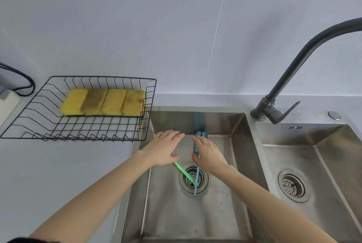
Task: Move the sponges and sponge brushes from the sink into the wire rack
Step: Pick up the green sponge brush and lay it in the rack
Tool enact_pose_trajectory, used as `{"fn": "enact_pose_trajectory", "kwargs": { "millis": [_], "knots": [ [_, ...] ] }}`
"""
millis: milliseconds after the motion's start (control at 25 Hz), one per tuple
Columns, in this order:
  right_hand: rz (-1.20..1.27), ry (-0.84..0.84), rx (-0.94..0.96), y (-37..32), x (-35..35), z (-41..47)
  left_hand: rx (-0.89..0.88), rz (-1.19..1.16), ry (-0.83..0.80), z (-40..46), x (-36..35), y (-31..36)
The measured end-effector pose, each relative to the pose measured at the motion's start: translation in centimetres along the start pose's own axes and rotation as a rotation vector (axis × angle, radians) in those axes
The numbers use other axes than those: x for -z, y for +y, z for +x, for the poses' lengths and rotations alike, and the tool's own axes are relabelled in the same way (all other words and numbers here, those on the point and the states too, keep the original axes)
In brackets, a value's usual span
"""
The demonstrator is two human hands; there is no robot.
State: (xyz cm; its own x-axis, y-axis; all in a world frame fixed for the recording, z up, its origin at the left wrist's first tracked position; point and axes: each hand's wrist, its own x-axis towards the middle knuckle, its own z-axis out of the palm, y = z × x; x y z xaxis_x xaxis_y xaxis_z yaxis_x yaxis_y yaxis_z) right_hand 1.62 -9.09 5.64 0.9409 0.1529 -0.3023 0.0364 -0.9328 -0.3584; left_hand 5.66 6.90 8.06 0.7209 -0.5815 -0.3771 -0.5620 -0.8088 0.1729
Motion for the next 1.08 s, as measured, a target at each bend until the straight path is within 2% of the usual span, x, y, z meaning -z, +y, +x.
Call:
{"fn": "enact_pose_trajectory", "kwargs": {
  "millis": [240,560,800,1080],
  "knots": [
    [0.119,-0.132,-0.091,1.0,-3.5,1.7,0.024,-0.029,-0.119,1.9,-3.8,-0.7],
    [0.128,-0.351,-0.216,2.3,-8.6,4.5,0.113,-0.047,-0.230,5.6,-8.0,-2.6],
    [0.096,-0.446,-0.261,3.5,-11.0,6.2,0.170,-0.006,-0.200,7.8,-10.3,-4.2],
    [-0.110,-0.453,-0.220,3.7,-12.2,7.2,0.188,0.084,-0.148,8.6,-11.5,-5.4]
  ]
}}
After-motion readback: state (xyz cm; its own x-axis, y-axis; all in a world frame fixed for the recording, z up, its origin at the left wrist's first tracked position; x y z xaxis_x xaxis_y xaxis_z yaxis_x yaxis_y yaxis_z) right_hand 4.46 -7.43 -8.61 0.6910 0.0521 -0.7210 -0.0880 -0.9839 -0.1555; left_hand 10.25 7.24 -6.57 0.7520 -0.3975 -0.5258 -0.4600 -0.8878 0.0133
